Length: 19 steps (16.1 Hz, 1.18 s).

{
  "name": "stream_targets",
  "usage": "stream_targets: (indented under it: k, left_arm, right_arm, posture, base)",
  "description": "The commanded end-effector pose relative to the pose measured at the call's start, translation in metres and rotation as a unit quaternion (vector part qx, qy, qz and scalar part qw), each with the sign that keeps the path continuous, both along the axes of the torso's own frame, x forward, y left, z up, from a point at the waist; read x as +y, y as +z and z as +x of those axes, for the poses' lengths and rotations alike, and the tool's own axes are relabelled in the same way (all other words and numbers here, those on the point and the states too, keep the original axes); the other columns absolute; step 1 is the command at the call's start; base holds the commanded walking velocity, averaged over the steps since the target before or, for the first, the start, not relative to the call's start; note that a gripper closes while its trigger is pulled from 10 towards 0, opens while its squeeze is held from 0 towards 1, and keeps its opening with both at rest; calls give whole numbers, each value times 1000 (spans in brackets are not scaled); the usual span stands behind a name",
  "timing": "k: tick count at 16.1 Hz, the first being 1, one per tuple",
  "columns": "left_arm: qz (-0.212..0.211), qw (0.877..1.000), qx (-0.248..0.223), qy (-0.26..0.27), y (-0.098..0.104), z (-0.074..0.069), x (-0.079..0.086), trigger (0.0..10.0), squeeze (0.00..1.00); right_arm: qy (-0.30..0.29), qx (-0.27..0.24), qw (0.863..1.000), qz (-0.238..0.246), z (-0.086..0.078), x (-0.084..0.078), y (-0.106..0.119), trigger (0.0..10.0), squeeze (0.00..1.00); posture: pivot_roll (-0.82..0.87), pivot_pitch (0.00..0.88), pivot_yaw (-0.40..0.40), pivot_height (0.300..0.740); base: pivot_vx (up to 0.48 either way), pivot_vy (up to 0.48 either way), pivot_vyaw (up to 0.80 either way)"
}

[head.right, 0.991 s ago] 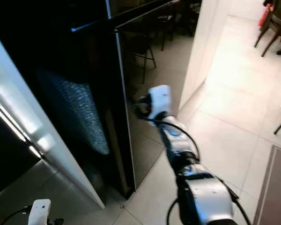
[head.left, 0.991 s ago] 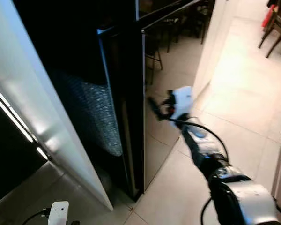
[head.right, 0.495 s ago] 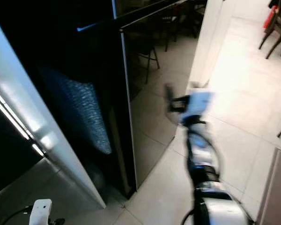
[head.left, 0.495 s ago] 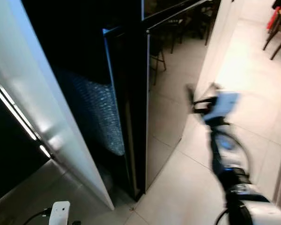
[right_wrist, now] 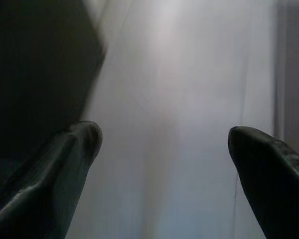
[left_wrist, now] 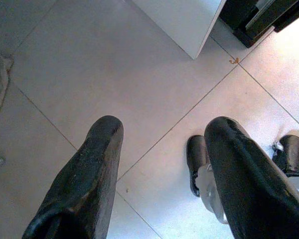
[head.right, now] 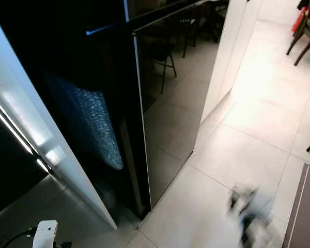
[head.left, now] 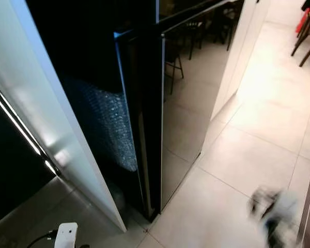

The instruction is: Restocking fridge

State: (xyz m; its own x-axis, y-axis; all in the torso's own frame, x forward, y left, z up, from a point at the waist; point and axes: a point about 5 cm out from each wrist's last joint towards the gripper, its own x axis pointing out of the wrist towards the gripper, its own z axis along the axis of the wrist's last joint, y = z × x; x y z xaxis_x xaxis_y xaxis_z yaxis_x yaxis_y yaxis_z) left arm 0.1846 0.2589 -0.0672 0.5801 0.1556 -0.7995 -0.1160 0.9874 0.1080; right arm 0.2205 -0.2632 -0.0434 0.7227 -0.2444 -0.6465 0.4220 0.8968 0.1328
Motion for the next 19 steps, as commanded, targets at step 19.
stream_targets:
  k: [19]
  left_arm:
    - [15,1000,18,-20,-1,-3,3,10000,0]
  right_arm:
    - [100,109,988,36,-44,48,-39,10000,0]
  posture:
    - [-20,0,7,740]
  base:
    - [0,-127,0]
